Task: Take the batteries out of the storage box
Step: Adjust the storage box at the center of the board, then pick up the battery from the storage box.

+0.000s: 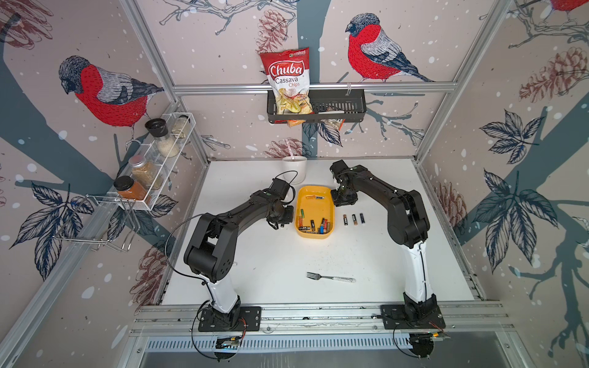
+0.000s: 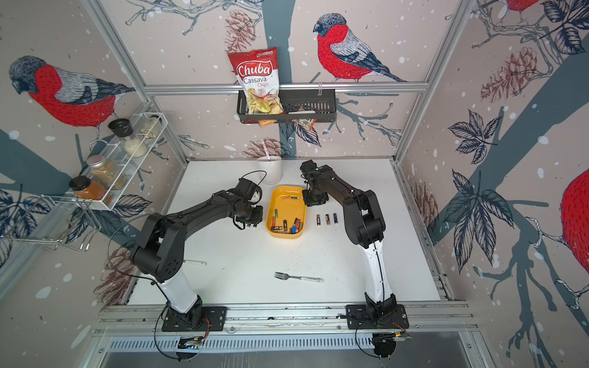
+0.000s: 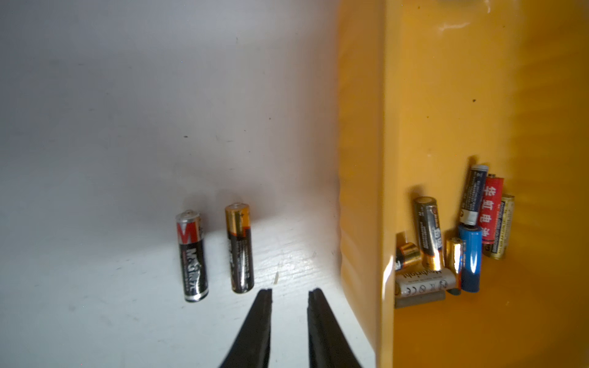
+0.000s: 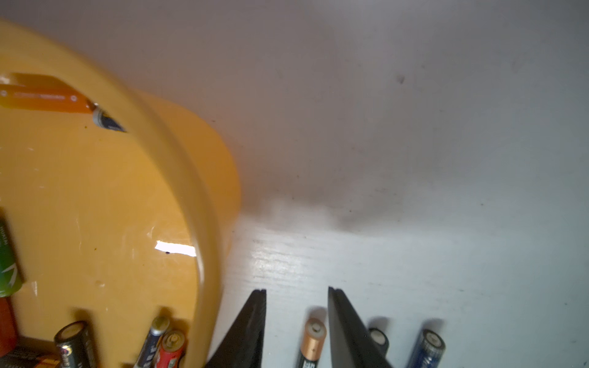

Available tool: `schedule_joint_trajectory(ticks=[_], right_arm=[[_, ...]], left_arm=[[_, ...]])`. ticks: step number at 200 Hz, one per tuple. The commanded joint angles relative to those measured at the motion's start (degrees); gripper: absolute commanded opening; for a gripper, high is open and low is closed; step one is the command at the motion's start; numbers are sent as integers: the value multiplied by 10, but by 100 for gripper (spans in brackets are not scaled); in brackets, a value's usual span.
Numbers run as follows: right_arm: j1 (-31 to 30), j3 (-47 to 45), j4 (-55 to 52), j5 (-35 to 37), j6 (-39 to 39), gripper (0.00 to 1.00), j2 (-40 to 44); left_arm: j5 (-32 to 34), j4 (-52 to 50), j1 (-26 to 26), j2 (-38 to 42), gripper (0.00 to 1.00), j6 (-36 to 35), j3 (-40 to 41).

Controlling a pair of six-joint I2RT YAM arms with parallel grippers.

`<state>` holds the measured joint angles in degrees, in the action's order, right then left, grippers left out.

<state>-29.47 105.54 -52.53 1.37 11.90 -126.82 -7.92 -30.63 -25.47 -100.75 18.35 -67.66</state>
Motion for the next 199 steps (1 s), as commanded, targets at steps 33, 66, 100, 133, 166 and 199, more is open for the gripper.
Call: schedule_joint_trajectory(ticks=[33, 66, 100, 133, 166, 199], right_arm=[[3, 4, -22, 10, 1, 39, 12], [16, -8, -26, 17, 3, 39, 43], [32, -31, -17, 12, 2, 39, 69], [48, -56, -7, -6, -3, 39, 86], [63, -71, 1, -16, -7, 40, 108], [71, -70, -6, -20, -15, 40, 122]], left_arm=[[19, -18, -1, 5, 26, 16, 3], [58, -87, 2, 15, 26, 26, -56], [85, -143, -38, -1, 26, 40, -138], [92, -153, -78, -31, 27, 64, -178], [81, -139, -109, -75, 27, 104, -186], [67, -115, -130, -115, 27, 120, -198]])
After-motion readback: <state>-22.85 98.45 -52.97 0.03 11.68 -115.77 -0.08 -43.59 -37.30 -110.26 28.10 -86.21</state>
